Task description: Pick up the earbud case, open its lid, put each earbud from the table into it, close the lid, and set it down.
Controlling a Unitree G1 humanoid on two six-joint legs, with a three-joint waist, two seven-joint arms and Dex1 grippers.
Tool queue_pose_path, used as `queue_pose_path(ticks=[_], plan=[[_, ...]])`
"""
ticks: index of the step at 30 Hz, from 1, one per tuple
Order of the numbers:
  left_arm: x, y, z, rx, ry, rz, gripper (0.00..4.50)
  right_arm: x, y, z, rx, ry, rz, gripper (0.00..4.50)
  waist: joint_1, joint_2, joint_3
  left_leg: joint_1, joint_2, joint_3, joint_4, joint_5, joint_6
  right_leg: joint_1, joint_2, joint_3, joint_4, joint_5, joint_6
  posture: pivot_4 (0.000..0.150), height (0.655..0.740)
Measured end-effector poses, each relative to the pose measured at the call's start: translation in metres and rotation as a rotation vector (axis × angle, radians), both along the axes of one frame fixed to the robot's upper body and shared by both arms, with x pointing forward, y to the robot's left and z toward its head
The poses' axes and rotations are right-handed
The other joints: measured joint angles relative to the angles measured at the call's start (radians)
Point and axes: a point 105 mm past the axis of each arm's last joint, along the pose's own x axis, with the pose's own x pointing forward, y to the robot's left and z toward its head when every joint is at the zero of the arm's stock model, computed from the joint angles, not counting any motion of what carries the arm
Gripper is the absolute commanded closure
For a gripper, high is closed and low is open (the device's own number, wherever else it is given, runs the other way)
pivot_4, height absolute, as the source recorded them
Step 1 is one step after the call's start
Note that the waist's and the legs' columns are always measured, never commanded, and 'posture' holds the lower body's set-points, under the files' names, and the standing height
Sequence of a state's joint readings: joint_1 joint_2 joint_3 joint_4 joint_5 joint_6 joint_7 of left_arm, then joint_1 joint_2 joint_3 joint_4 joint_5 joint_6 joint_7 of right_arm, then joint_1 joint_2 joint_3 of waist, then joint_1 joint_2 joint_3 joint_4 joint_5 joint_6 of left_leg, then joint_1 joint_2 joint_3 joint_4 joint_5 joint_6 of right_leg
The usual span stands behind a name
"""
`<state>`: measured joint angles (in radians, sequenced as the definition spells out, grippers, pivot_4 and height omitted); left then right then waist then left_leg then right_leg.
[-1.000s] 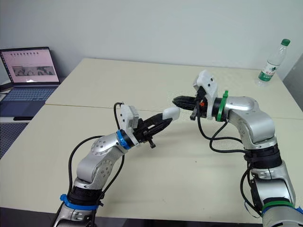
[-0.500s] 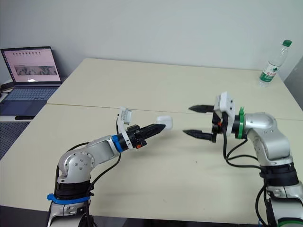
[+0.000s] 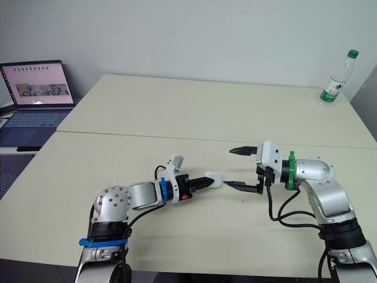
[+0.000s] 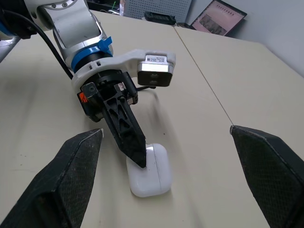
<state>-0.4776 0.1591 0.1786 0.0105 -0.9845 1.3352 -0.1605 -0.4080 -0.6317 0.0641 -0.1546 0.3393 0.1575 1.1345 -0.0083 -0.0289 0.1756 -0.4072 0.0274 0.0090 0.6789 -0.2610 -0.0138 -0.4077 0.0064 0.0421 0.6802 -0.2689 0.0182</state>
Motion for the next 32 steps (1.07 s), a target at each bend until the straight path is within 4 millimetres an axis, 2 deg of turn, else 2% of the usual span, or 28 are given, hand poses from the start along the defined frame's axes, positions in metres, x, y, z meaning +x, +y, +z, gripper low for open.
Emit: queue_pose_path(ticks=[6,7,10,13,15,18,21,24,27,32], plan=[[-0.001,0.010,0.005,0.000,-0.002,-0.008,0.21,0.004,0.008,0.004,0.047,-0.023,-0.003,0.00,-0.003,0.000,0.000,0.003,0.000,0.001,-0.001,0.000,-0.001,0.002,0.000,0.001,0.000,0.000,0.000,0.150,0.7400],[-0.002,0.013,0.007,0.005,-0.005,-0.010,0.02,0.004,0.010,0.004,0.051,-0.023,0.000,0.00,-0.004,0.000,0.000,0.003,0.000,0.001,-0.001,0.000,-0.001,0.002,0.000,0.001,0.000,0.000,0.000,0.150,0.7400],[-0.007,0.032,0.009,0.047,-0.015,0.010,0.02,0.008,0.010,0.003,0.050,-0.021,0.000,0.00,-0.016,0.000,0.000,0.005,0.001,0.001,-0.002,0.000,-0.001,0.003,0.000,0.001,0.000,0.000,0.000,0.150,0.7400],[-0.016,0.060,0.011,0.103,-0.021,0.042,0.02,0.013,0.005,-0.001,0.049,-0.012,-0.012,0.00,-0.026,0.000,0.000,0.006,0.002,0.001,-0.003,0.000,-0.001,0.003,0.001,0.001,0.001,0.000,-0.001,0.150,0.7400],[-0.020,0.086,0.014,0.174,-0.046,0.073,0.02,0.016,0.001,-0.003,0.047,-0.010,-0.014,0.00,-0.029,-0.001,0.001,0.007,0.002,0.001,-0.003,0.000,-0.001,0.003,0.001,0.002,0.001,-0.001,-0.001,0.150,0.7400],[-0.018,0.120,0.036,0.288,-0.218,0.114,0.02,0.020,-0.005,-0.006,0.038,-0.005,-0.015,0.00,-0.025,0.000,0.001,0.006,0.001,0.001,-0.004,0.002,-0.004,0.003,0.001,0.001,0.001,-0.001,-0.002,0.150,0.7400],[-0.016,0.133,0.077,0.378,-0.592,0.018,0.02,0.018,-0.012,-0.013,0.013,0.007,-0.008,0.00,-0.015,0.000,0.001,0.006,-0.001,0.003,-0.005,0.002,-0.005,0.003,-0.003,0.001,-0.001,-0.003,-0.005,0.150,0.7400],[-0.018,0.142,0.084,0.526,-0.805,-0.070,0.02,0.016,-0.020,-0.021,-0.007,0.038,-0.013,0.00,-0.008,0.000,0.002,0.007,-0.003,0.005,-0.009,0.002,-0.004,0.003,-0.007,0.001,-0.002,-0.004,-0.006,0.150,0.7400],[-0.017,0.147,0.076,0.544,-0.835,-0.073,0.02,0.016,-0.029,-0.024,-0.020,0.058,-0.031,0.00,-0.007,0.000,0.002,0.007,-0.001,0.005,-0.009,0.002,-0.004,0.002,-0.007,0.000,-0.002,-0.004,-0.006,0.150,0.7400],[-0.017,0.152,0.077,0.583,-0.874,-0.057,0.02,0.019,-0.038,-0.017,-0.004,0.069,-0.066,0.00,-0.009,-0.001,0.002,0.008,0.000,0.005,-0.012,0.002,-0.004,0.002,-0.005,-0.001,-0.001,-0.004,-0.006,0.150,0.7400]])
